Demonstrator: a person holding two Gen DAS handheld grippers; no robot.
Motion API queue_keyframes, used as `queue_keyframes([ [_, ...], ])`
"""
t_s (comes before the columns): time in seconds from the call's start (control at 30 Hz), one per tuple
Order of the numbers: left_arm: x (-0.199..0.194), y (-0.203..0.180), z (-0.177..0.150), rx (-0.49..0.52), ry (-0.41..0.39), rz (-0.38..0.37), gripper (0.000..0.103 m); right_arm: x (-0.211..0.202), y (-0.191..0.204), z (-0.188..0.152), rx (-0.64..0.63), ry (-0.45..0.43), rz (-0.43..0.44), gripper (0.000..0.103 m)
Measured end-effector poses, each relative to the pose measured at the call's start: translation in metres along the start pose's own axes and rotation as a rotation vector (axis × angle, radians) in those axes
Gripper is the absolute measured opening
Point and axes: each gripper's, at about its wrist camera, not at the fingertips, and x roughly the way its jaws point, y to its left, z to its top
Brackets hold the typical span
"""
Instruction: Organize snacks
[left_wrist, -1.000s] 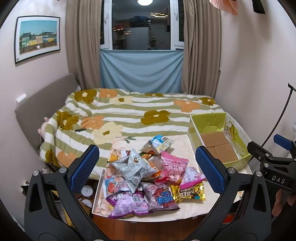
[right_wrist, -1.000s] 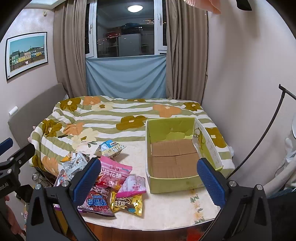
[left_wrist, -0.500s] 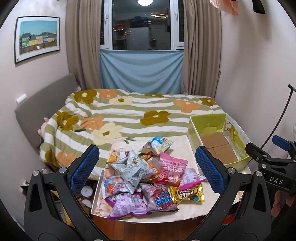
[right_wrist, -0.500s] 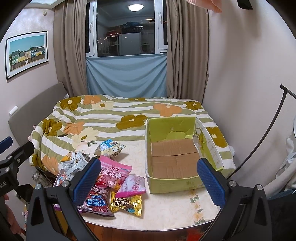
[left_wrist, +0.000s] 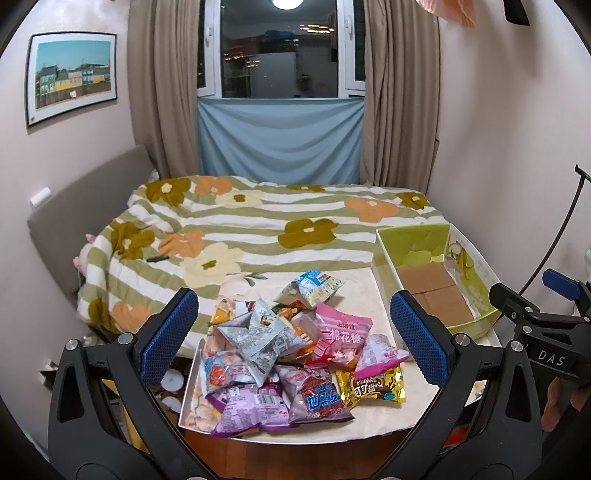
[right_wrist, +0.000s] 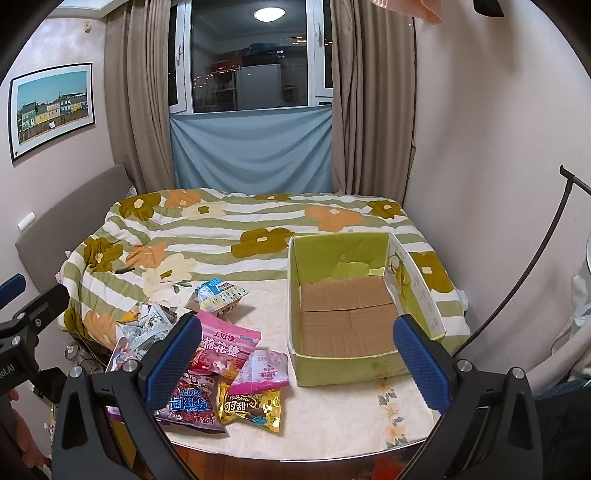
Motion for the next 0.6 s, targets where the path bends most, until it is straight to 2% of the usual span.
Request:
queue_keyframes([
  [0.6,0.0026,0.0026,-0.0037,-0.001,0.004,-0.006,0.103,0.0008,0.0021,-0.0005,-0.003,0.003,0.008,0.103],
])
